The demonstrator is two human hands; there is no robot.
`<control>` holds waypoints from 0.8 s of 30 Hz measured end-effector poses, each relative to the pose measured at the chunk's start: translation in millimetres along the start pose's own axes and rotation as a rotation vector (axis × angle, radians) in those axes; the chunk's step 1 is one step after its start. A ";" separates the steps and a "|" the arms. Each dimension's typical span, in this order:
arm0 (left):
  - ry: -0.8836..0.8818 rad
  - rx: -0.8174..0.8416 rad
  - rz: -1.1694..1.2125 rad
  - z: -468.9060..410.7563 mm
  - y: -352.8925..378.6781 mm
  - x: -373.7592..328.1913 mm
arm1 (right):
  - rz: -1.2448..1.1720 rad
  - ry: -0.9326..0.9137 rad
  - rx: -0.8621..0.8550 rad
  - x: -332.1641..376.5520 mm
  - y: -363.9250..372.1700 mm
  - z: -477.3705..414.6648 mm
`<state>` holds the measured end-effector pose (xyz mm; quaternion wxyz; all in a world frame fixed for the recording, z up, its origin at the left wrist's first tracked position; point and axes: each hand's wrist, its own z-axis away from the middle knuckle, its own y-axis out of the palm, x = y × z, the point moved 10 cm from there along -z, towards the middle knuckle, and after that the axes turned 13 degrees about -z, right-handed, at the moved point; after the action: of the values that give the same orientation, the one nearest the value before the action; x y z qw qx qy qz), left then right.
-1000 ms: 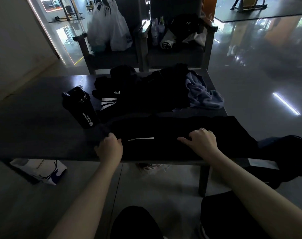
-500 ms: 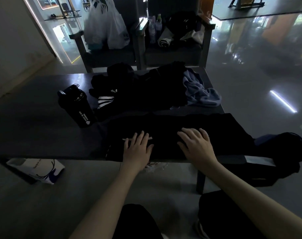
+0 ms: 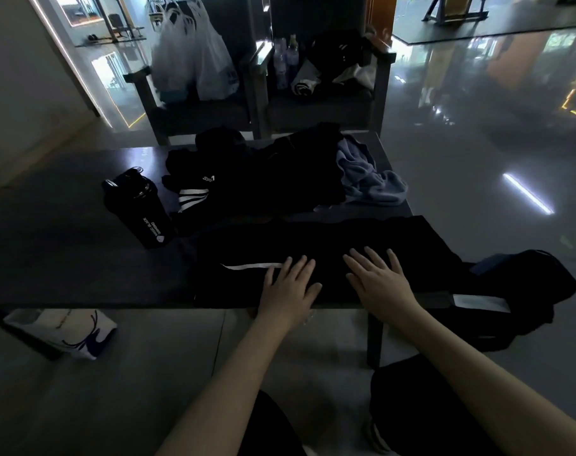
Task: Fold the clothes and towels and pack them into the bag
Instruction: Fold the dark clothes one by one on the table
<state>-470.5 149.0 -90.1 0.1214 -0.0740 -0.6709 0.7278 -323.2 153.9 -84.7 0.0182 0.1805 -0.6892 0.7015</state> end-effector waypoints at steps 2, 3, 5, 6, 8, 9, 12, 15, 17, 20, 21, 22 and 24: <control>-0.052 0.047 0.062 -2.3 7.2 5.7 | 0.028 0.065 -0.039 -15.2 -9.2 3.5; -0.072 0.064 0.071 -3.1 8.0 8.5 | 0.038 0.106 -0.050 -25.4 -13.0 6.0; -0.104 0.112 0.090 -5.4 8.3 11.3 | 0.025 0.164 -0.084 -41.9 -21.2 11.3; -0.117 0.124 0.091 -7.2 5.6 10.0 | 0.013 0.181 -0.101 -47.3 -25.0 13.5; -0.104 0.070 0.062 -12.4 -6.6 -1.0 | -0.024 0.220 -0.138 -56.7 -31.2 16.4; -0.072 0.015 0.044 -15.1 -14.2 -9.9 | -0.045 0.248 -0.171 -61.5 -36.0 18.1; -0.001 -0.037 0.057 -23.3 -16.3 -29.5 | -0.169 0.406 -0.345 -87.3 -58.1 34.7; -0.035 -0.001 0.102 -28.0 -2.7 -27.9 | -0.499 0.671 -0.467 -140.2 -58.2 58.3; -0.039 -0.021 0.078 -28.5 -1.3 -27.1 | -0.905 0.812 -0.432 -161.2 -37.2 65.8; -0.041 -0.034 0.044 -29.8 -2.0 -25.6 | -1.365 0.888 -0.397 -158.5 -15.0 63.8; -0.041 -0.032 0.038 -29.8 -2.0 -25.3 | -1.434 0.902 -0.402 -158.8 -11.6 62.5; -0.041 -0.028 0.035 -29.4 -1.8 -25.3 | -1.498 0.912 -0.393 -159.1 -7.0 61.0; -0.039 -0.025 0.039 -28.3 -1.9 -26.1 | -1.597 0.910 -0.344 -157.2 -0.2 56.9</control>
<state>-437.6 169.1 -92.2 0.0935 -0.0744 -0.6806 0.7228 -163.3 133.6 -129.1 0.7895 0.3032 -0.3821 0.3726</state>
